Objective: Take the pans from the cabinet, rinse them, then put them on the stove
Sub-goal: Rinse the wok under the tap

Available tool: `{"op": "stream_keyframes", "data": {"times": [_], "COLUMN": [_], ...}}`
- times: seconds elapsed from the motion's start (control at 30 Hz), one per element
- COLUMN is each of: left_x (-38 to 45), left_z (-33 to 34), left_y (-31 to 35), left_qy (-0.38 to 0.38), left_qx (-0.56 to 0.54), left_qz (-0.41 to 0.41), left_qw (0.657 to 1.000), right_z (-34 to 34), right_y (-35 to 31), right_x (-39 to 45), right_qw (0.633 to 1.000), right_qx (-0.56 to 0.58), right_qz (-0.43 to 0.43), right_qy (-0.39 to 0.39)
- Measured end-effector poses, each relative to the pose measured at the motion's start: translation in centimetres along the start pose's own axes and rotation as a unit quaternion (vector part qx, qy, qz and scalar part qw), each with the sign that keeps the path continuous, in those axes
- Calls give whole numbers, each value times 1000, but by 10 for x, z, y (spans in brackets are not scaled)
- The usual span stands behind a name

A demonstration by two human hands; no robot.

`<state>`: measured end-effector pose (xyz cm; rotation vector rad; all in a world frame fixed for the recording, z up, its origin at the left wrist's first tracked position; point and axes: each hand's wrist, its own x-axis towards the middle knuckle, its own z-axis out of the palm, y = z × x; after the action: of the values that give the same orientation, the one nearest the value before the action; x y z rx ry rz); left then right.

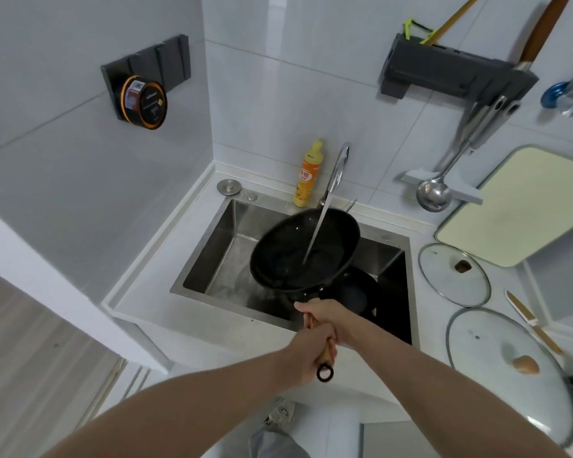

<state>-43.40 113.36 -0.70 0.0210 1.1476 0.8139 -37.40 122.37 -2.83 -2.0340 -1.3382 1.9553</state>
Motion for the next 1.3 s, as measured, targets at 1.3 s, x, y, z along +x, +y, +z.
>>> {"op": "stream_keyframes", "data": {"times": [1.3], "left_x": [15], "left_z": [24], "left_y": [-22], "left_qy": [88], "left_qx": [39], "left_qz": [70], "left_qw": [993], "right_z": [-13], "right_y": [12], "right_x": [-5], "right_qw": [999], "right_qx": [27], "right_qz": [-33], "right_qy": [-13]}}
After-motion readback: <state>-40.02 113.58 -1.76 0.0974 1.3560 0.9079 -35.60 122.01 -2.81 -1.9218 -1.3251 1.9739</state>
